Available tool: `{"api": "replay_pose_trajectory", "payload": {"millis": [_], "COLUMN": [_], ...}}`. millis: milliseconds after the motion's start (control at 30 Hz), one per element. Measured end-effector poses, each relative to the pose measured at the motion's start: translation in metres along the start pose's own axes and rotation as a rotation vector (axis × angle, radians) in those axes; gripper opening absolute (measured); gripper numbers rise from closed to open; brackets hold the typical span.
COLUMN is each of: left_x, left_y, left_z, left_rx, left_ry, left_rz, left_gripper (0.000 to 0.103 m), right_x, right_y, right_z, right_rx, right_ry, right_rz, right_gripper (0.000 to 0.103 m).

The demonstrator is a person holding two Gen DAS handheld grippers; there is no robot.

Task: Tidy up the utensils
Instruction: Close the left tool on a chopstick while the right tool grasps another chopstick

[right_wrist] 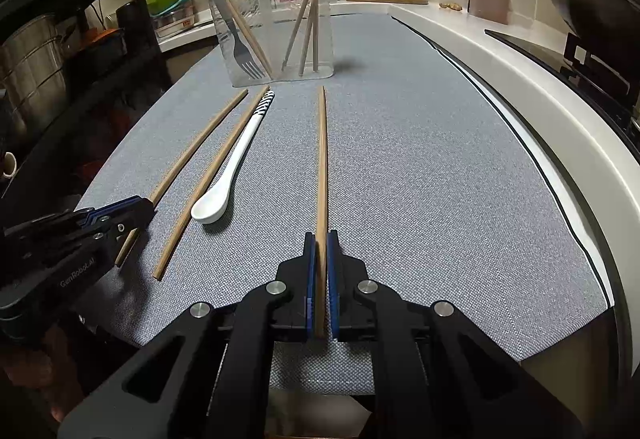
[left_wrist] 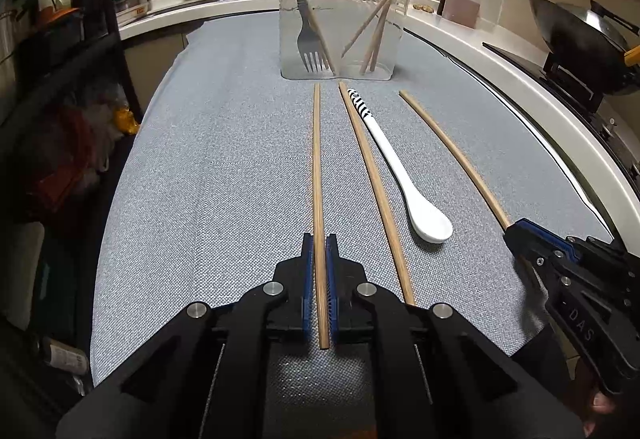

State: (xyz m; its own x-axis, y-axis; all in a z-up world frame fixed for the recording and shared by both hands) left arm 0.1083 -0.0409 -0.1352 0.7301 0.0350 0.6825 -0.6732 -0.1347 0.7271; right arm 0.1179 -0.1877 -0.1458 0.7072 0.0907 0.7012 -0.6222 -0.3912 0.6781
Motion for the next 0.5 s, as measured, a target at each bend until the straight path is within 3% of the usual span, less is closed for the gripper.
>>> {"api": "replay_pose_trajectory", "payload": {"millis": [500], "left_x": [0.0001], "left_y": [-0.0005], "left_z": [-0.0011], "left_rx": [0.001], "left_ry": [-0.004], "left_rz": [0.005], "left_gripper": [0.006], "right_x": [0.0041], "right_y": [-0.0031], "right_z": [-0.0006], "right_rx": [-0.003], "right_ry": [0.01], "right_rz": [0.005], "right_gripper": [0.006]}}
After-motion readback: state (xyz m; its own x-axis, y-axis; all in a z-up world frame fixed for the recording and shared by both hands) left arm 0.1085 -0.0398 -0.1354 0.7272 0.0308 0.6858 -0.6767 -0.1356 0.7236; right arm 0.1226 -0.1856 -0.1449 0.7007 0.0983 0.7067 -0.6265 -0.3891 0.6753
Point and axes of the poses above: each gripper's, at about its wrist camera, not at the fingertips, and y roughly against the way its jaws point, z to its right, x to its top, the point moved 7 cm from there along -y, roughly the way its jaws point, and after that the axes turned 11 degrees about x, right-handed, at the moved point
